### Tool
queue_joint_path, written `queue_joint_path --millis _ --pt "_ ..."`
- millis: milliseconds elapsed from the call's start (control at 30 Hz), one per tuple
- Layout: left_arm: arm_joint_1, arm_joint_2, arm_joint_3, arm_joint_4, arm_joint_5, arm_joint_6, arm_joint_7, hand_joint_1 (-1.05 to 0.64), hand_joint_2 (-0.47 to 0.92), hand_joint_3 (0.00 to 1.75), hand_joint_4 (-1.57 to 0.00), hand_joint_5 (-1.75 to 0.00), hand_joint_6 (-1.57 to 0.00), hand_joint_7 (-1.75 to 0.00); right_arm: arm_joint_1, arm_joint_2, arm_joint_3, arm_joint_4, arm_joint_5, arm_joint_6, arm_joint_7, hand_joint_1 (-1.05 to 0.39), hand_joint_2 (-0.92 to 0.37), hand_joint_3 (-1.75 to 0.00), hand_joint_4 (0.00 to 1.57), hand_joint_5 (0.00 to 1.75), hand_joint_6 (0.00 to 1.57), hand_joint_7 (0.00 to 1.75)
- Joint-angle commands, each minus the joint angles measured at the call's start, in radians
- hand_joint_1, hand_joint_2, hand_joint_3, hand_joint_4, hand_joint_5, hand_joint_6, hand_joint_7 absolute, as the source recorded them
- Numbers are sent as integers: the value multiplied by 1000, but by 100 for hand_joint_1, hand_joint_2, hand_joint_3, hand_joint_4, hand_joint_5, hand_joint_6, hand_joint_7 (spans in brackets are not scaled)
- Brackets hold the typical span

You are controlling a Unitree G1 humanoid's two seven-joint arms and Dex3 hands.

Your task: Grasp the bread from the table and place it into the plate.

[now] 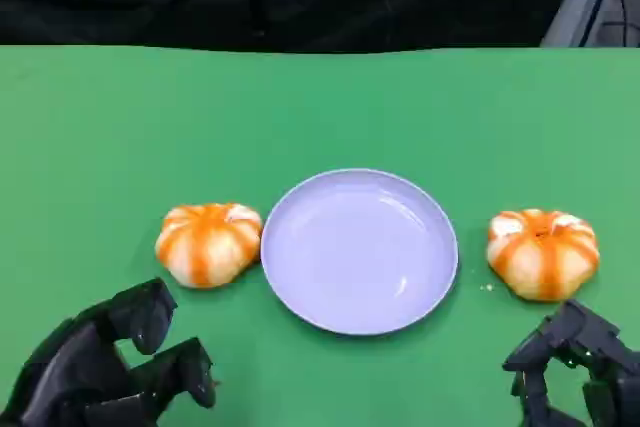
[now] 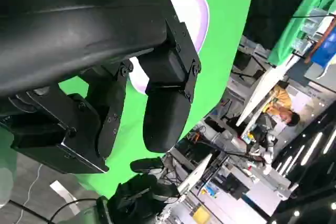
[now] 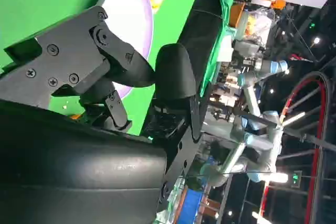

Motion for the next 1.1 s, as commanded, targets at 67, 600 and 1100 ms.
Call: queue_joint_path --millis 67,600,1100 --pt "4 11 7 -4 7 -10 1 15 64 159 -108 -175 -94 -175 5 -8 -4 -17 6 7 -2 -11 -54 -120 84 175 72 153" --pt "6 10 6 3 7 -17 -6 16 64 159 -108 -175 -94 -175 -6 -9 -7 7 9 -19 -3 -12 -54 -121 85 175 73 154" --pt "26 -24 -11 -16 99 -144 15 21 63 154 -90 -175 -78 -175 -7 -9 -9 7 9 -17 -4 -12 -52 -123 84 175 73 153"
